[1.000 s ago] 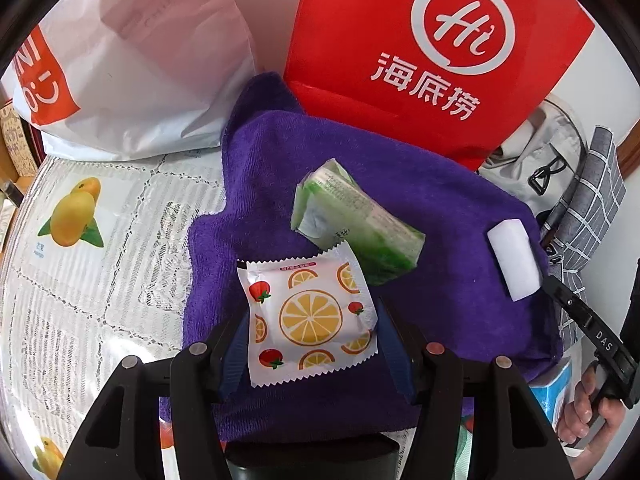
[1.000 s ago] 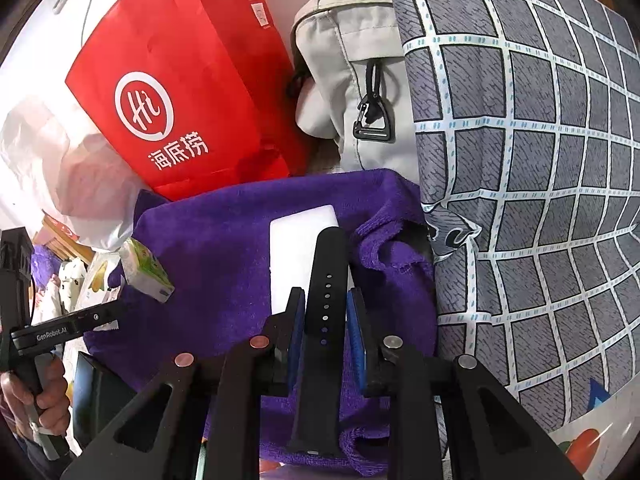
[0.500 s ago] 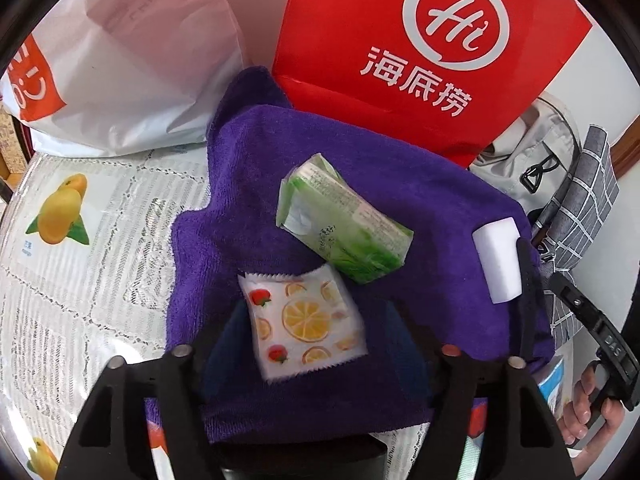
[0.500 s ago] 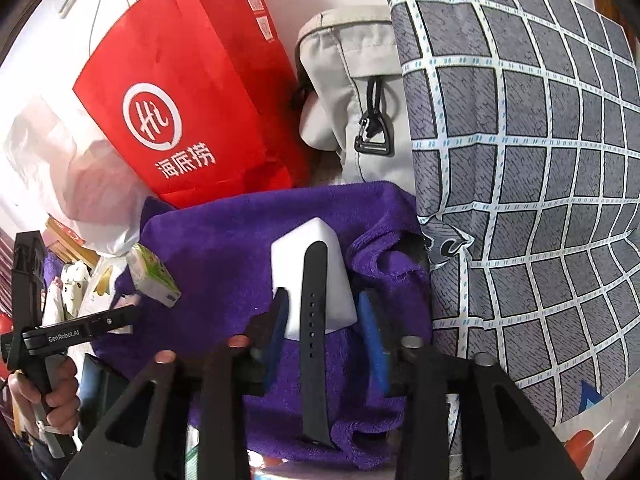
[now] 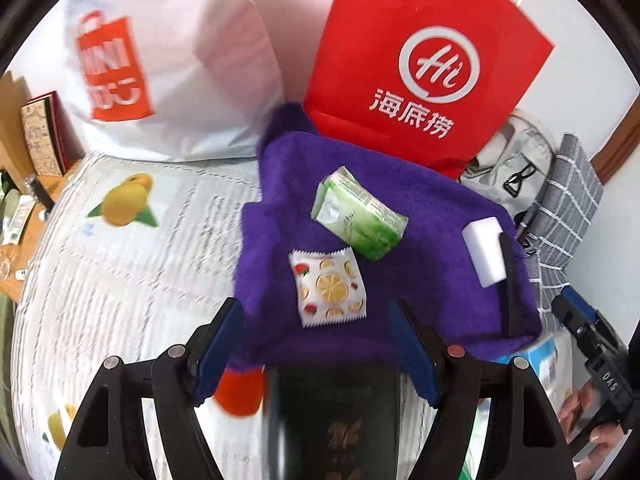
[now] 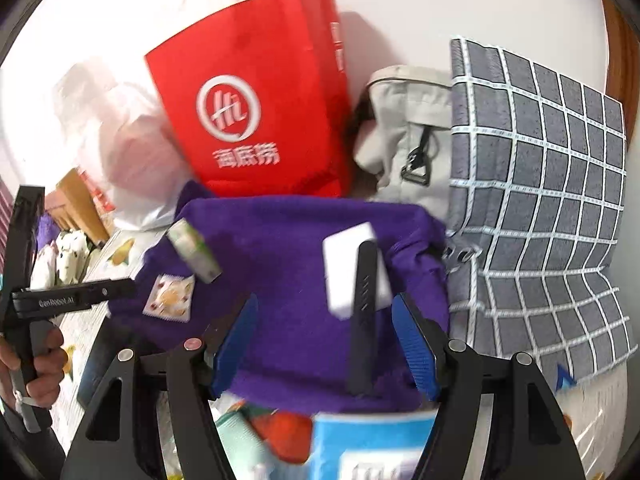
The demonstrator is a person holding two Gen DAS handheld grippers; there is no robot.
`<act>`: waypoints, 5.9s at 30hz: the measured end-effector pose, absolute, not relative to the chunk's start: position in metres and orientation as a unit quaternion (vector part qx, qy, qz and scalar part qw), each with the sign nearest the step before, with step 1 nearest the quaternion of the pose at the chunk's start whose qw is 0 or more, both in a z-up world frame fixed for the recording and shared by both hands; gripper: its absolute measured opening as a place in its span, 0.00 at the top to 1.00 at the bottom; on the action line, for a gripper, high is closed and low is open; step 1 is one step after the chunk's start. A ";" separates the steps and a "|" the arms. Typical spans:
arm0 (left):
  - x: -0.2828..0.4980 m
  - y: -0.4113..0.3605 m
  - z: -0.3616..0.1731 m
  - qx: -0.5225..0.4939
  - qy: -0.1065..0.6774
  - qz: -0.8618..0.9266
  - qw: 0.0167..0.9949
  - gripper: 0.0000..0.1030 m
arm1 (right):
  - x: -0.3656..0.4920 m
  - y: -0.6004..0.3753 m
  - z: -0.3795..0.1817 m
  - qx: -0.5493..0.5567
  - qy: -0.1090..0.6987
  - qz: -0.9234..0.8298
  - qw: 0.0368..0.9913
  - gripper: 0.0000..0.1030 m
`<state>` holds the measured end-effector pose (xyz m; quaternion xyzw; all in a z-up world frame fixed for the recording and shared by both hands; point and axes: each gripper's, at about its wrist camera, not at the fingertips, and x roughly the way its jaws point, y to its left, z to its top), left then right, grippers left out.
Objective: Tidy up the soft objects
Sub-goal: 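Grasp the white mesh pouch with the left gripper while the right gripper moves toward the white glove, then grasp the white glove with the right gripper while the left gripper holds the mesh pouch, then lift the mesh pouch with the left gripper while the right gripper lifts the glove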
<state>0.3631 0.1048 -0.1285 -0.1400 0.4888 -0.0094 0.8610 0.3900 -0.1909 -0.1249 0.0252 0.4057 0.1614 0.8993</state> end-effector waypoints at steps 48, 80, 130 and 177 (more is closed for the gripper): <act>0.199 0.016 -0.168 -0.139 0.513 -0.086 0.843 0.85 | 0.149 -0.239 -0.174 0.096 0.457 0.156 0.870 0.34; 0.158 0.114 -0.195 -0.157 0.516 0.003 0.842 0.86 | 0.183 -0.172 -0.163 -0.025 0.440 0.144 0.886 0.57; 0.141 0.071 -0.195 -0.115 0.514 -0.023 0.850 0.19 | 0.095 -0.265 -0.162 0.033 0.448 0.140 0.882 0.94; 0.142 0.094 -0.193 -0.145 0.502 -0.030 0.852 0.90 | 0.118 -0.264 -0.215 0.098 0.450 0.090 0.883 0.71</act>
